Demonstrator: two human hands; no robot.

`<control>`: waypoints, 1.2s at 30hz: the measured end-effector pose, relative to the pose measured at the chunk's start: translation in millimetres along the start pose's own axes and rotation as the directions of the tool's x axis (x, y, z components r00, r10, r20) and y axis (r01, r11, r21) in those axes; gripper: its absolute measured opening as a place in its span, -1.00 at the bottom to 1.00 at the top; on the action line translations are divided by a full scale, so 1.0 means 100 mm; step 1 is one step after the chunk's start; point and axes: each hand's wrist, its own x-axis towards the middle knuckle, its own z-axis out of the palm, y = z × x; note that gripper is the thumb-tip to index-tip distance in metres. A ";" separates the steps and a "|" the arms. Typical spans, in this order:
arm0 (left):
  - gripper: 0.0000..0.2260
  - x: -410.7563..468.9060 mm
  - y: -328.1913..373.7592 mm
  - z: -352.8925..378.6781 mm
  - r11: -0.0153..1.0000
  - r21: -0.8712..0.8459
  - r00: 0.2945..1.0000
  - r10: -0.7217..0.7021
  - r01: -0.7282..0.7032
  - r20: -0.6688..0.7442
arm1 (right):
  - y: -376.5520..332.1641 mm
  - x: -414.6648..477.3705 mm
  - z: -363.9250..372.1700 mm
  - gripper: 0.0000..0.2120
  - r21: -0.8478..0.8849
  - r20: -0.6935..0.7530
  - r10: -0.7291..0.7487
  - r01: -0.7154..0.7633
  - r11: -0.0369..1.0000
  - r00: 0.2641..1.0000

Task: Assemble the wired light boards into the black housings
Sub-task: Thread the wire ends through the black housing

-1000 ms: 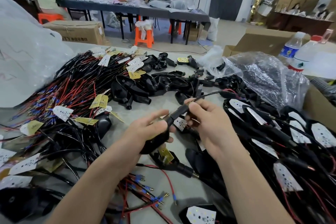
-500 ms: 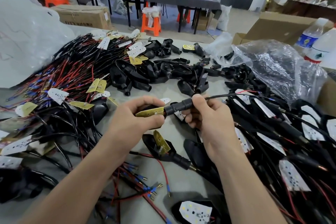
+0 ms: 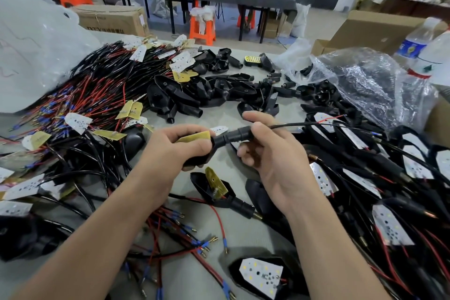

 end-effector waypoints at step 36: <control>-0.87 -0.02 0.06 0.02 0.998 -0.024 0.904 0.037 -0.052 -0.427 | 0.11 -0.06 0.14 -0.88 -0.201 -0.056 -0.184 0.169 0.965 0.981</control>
